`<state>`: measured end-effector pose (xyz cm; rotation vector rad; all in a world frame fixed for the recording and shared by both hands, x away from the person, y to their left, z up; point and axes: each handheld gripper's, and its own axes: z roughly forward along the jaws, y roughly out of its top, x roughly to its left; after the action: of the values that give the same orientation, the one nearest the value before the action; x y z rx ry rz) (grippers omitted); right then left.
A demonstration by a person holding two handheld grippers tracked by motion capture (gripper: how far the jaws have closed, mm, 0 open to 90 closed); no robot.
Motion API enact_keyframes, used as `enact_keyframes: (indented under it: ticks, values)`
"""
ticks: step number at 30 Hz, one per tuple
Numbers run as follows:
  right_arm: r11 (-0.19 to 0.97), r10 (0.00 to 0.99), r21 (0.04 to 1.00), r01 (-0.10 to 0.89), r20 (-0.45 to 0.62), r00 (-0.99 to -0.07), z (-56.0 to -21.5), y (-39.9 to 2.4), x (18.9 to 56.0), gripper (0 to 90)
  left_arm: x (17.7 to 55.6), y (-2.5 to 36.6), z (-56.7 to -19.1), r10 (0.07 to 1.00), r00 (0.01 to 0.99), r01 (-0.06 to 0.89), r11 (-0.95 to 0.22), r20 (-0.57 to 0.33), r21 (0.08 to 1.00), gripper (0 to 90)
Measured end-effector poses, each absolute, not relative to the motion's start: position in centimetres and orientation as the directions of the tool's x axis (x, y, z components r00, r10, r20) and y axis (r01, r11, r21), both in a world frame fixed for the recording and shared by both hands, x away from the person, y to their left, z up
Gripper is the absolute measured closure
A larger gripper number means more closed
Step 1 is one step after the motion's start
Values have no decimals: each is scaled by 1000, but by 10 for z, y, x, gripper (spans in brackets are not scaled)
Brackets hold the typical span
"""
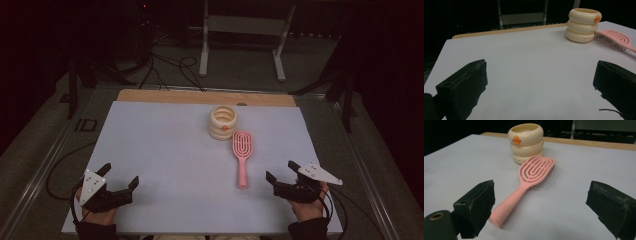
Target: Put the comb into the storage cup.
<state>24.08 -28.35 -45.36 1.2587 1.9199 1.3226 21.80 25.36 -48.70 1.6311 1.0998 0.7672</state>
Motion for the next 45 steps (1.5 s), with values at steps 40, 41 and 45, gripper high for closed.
enact_keyframes:
  ticks: [40, 41, 45]
  values:
    - [250, 877, 762, 598, 83, -473, -421, -226, 297, 77, 217, 255, -487, 924, 380, 297, -96, -26, 950, 3]
    - [251, 877, 759, 601, 84, -472, -422, -225, 298, 77, 218, 255, -487, 925, 379, 298, -94, -27, 950, 3]
    - [259, 879, 743, 617, 83, -469, -424, -220, 303, 77, 218, 255, -487, 925, 379, 299, -95, -27, 949, 3]
